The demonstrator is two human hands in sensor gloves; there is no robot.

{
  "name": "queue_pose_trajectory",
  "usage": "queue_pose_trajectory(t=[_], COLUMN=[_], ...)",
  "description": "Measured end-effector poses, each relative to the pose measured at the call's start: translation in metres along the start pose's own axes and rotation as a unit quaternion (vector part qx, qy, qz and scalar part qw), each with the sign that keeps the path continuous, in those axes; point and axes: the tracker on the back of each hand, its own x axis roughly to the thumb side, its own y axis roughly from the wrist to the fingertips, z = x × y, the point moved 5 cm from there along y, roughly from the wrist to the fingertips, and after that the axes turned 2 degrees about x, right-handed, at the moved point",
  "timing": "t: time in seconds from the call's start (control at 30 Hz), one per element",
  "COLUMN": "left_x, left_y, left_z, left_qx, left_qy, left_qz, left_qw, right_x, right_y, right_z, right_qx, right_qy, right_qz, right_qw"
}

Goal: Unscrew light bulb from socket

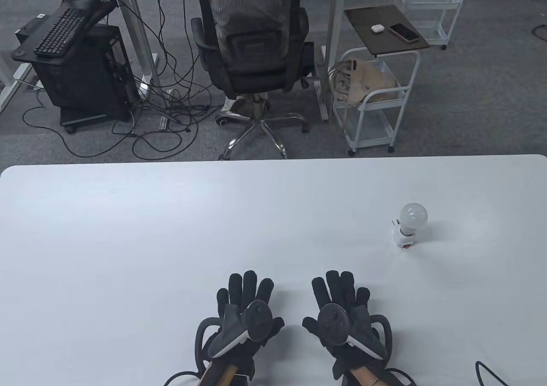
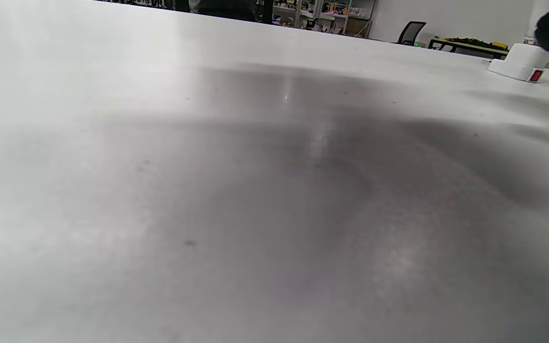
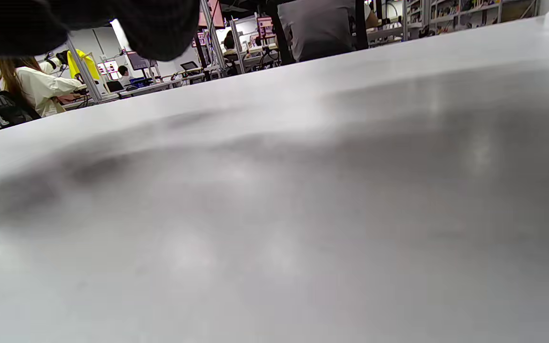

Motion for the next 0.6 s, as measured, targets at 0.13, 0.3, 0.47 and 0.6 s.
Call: queue_pose_trajectory(t=[0.13,0.3,0.47,0.6], left_x=[0.002,0.003,0.003,0.006], left_y=[0.000,0.002,0.002,0.001], left_z=[0.000,-0.003,-0.004,-0.005], left_qx=[0.000,-0.007,-0.011,-0.014], left_qy=[-0.001,-0.002,-0.005,-0.004], left_qz=[-0.002,-0.006,-0.009,-0.015], left_qw=[1.000,1.000,1.000,1.000], right_x=[-0.003,-0.007,-0.012,-0.021], right_y=[0.002,0.003,0.005,0.009], right_z=[0.004,0.003,0.006,0.005], right_qx=[0.013,0.012,0.018,0.021], right_qy=[0.011,0.020,0.026,0.048], right_qz=[0.000,0.001,0.008,0.013], right_qw=[1.000,1.000,0.999,0.999])
